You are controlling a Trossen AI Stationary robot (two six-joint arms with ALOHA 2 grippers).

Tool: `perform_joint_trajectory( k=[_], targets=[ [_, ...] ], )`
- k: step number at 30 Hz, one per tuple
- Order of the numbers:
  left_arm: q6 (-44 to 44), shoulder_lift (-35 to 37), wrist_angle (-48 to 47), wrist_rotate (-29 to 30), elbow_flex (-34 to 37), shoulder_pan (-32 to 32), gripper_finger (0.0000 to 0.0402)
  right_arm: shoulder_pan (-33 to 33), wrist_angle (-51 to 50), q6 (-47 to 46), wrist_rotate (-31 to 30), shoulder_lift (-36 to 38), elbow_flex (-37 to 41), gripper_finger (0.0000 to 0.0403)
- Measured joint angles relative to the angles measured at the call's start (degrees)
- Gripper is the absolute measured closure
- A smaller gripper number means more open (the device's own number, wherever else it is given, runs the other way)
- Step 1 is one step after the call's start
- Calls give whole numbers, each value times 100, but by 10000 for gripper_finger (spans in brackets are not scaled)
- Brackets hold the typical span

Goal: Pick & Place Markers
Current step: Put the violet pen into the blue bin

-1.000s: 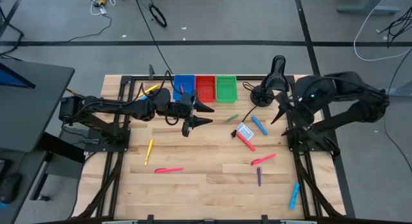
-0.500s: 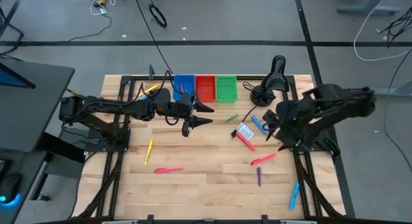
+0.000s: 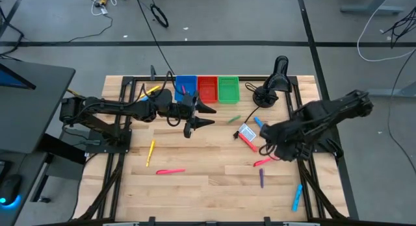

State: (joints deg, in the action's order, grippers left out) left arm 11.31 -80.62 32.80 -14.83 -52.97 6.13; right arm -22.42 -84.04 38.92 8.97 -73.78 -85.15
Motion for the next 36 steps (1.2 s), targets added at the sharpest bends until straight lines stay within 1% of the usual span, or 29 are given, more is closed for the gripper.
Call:
perform_joint_trajectory(
  k=[4,12,20,24,31,36],
  targets=[
    [2,0,0,0,0,0,191,-65,236,100,16,1,544,152],
    [-4,0,0,0,0,1,191,-280,1329,102,243,1,1510,152],
    [-1,0,1,0,0,2,191,-699,2303,110,224,1,2398,152],
    [1,0,2,0,0,2,191,-869,2826,97,38,1,2831,152],
    [4,0,2,0,0,2,191,-1012,3547,165,-55,-15,3441,152],
    [4,0,2,0,0,0,191,-1014,3898,313,-45,-286,3729,152]
  ],
)
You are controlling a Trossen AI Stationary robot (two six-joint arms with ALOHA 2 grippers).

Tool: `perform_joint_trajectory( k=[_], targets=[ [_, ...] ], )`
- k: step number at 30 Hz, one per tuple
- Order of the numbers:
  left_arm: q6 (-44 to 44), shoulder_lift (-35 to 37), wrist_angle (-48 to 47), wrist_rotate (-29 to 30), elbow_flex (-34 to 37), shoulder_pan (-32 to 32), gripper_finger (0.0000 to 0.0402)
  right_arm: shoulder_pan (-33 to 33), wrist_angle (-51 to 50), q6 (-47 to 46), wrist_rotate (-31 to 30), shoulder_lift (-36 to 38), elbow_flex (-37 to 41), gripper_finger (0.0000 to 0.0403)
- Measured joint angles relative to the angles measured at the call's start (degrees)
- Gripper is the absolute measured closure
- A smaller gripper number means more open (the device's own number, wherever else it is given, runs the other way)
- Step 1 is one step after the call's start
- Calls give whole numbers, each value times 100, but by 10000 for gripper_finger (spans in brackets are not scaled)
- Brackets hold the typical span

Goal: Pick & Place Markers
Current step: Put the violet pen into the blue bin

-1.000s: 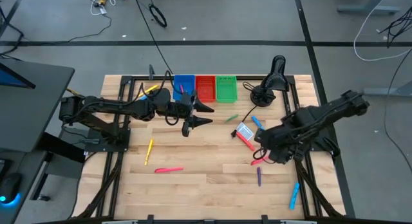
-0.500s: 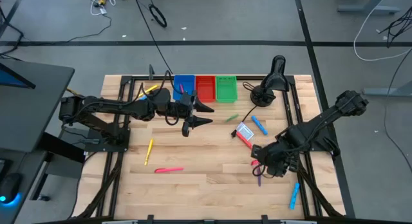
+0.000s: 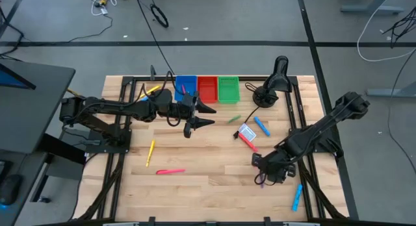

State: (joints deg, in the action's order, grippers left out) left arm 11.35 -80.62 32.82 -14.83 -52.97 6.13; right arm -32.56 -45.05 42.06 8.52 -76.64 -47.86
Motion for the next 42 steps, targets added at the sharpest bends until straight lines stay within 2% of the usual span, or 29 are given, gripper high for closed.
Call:
perform_joint_trajectory(
  k=[11,19,35,42],
  targets=[
    [0,0,0,0,0,2,191,2,1168,410,-9,-782,446,153],
    [0,0,0,0,0,0,191,2,1688,689,-15,-957,868,176],
    [2,0,0,0,0,0,191,89,1766,815,268,-957,892,233],
    [2,0,0,0,0,0,191,265,1794,818,461,-1093,892,241]
  ],
)
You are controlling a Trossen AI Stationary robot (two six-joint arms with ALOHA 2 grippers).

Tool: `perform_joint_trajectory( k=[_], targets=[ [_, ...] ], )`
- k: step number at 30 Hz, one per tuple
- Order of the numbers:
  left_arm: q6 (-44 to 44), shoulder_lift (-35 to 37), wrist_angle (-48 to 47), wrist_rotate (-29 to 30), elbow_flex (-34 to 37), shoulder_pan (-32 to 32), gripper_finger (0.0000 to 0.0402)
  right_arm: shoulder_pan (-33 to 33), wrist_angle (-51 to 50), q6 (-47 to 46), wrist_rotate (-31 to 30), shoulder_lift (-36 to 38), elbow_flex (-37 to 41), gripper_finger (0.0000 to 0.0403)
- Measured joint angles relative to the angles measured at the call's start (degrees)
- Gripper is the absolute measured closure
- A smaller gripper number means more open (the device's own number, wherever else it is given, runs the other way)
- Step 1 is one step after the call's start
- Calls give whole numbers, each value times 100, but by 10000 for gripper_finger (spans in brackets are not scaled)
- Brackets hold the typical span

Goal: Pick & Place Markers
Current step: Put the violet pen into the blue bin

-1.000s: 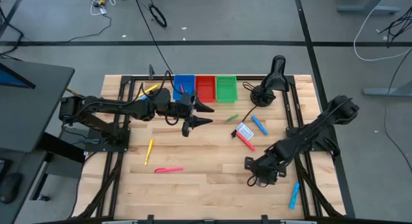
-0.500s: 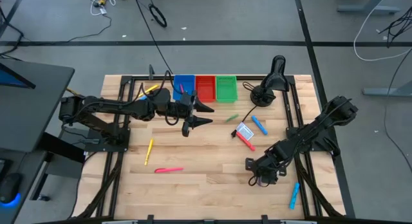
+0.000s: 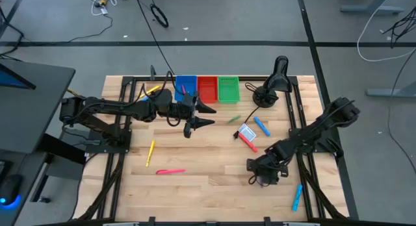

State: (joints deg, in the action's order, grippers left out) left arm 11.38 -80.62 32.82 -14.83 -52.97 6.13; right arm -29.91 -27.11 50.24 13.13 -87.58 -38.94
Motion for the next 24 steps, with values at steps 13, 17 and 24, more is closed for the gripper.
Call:
perform_joint_trajectory(
  k=[13,17,24],
  targets=[
    [1,0,0,0,0,0,191,48,62,201,28,-183,-18,290],
    [-2,0,0,0,0,0,191,48,118,121,-26,-189,-20,339],
    [-2,0,0,0,0,0,191,43,109,-388,-35,-105,-11,383]
  ],
)
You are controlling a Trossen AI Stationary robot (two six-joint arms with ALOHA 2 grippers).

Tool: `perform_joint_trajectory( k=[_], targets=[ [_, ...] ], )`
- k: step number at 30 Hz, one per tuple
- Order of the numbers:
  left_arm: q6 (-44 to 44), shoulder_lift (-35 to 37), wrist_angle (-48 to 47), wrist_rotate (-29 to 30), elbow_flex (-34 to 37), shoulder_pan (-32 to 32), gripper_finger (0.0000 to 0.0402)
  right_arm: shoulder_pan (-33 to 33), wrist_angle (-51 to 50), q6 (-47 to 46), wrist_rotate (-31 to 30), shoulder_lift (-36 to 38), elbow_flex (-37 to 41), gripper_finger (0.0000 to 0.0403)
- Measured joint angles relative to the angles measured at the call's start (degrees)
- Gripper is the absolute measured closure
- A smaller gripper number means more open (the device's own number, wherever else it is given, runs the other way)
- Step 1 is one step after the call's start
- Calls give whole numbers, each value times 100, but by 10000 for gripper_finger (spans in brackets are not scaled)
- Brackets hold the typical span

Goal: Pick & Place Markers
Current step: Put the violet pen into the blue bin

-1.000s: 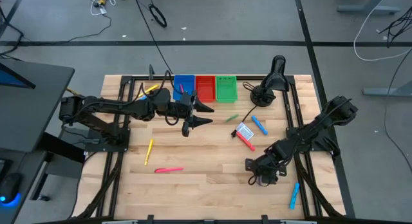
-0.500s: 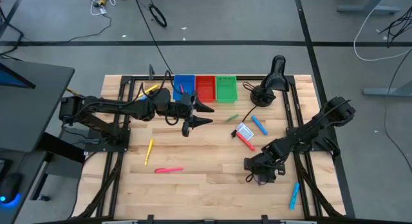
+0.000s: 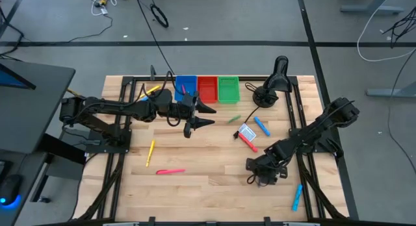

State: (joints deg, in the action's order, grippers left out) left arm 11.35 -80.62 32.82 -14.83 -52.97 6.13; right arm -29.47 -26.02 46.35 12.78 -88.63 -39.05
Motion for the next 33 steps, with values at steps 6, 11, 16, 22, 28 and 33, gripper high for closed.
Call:
perform_joint_trajectory(
  k=[6,11,16,22,28,33],
  targets=[
    [0,0,0,0,0,0,191,-173,-5,-729,-248,521,27,383],
    [0,0,0,0,0,0,191,-309,-50,-1713,-333,1155,24,383],
    [0,0,-2,0,0,0,191,-365,-47,-2919,-560,1764,20,383],
    [0,0,4,0,0,1,191,-363,-348,-3909,-1063,2272,-116,383],
    [2,0,4,37,0,0,191,-252,-1538,-3749,-1430,2310,-801,383],
    [4,0,4,66,0,2,191,-27,-2072,-3525,-1557,2311,-1376,383]
  ],
)
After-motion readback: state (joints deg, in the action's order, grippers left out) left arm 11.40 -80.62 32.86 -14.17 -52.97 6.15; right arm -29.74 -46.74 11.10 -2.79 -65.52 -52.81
